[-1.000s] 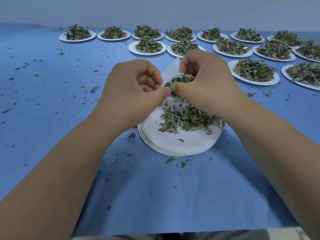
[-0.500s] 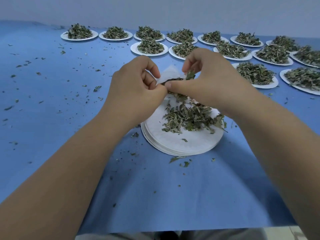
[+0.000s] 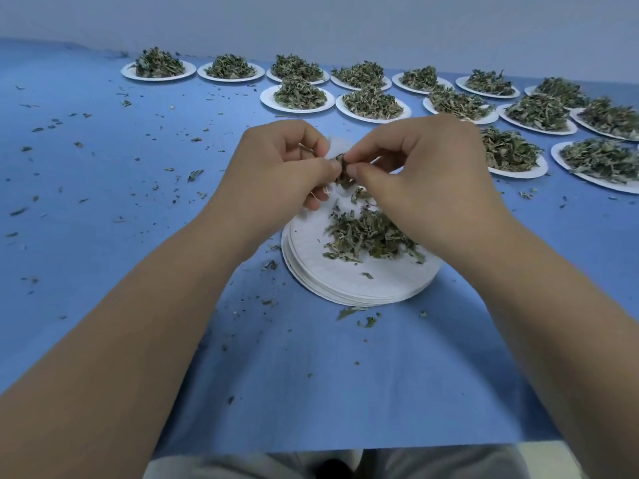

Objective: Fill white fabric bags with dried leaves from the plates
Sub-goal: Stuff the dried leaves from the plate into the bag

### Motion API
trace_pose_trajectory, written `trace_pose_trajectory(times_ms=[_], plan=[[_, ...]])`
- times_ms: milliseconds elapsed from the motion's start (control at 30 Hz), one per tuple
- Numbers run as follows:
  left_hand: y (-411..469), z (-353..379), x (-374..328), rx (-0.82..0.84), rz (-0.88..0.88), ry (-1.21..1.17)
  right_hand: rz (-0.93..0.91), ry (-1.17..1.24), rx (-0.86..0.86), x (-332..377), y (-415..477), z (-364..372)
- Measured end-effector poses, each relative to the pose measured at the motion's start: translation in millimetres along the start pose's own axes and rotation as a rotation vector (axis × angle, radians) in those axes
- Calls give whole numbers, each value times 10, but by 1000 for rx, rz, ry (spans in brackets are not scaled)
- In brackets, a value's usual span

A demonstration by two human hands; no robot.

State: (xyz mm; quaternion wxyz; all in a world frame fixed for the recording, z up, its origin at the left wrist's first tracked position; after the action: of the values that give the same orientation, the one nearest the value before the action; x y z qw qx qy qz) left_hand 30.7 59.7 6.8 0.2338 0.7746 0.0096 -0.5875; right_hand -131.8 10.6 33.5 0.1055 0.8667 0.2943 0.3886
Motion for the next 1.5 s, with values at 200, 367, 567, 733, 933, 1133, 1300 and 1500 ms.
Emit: trace_pose_trajectory(times_ms=[200, 367, 567, 733, 933, 1133, 1300, 1500], plan=[[-45, 50, -70, 195, 8, -114, -5, -134, 52, -38, 211, 108], [-41, 37, -54, 146, 85, -3, 32, -225, 181, 65, 359, 222], [19, -67, 4, -139, 96, 196, 89, -22, 352, -27, 322, 59], [20, -43, -40, -84, 119, 155, 75, 26, 317, -42, 286, -4], [-25, -13, -89, 72, 112, -58, -127, -397, 72, 102, 315, 227], [-13, -54, -57, -48, 162, 150, -55, -197, 148, 85, 350, 200], [-18, -46, -11, -99, 279, 381, 11, -125, 234, 112, 338, 94], [-28, -42, 13, -119, 316, 498, -30, -121, 461, 110, 294, 38]])
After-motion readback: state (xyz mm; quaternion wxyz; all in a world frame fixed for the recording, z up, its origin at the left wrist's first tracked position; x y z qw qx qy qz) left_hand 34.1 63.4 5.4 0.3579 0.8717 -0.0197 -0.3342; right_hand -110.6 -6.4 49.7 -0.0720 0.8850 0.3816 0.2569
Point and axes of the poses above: each hand's wrist, its own y-axis towards the middle knuckle, its own z-axis out of the palm, x = y × z, the point moved 2 cm from there along y, towards the middle knuckle, and after that the axes turned 6 degrees about z, right-handed, at the moved point
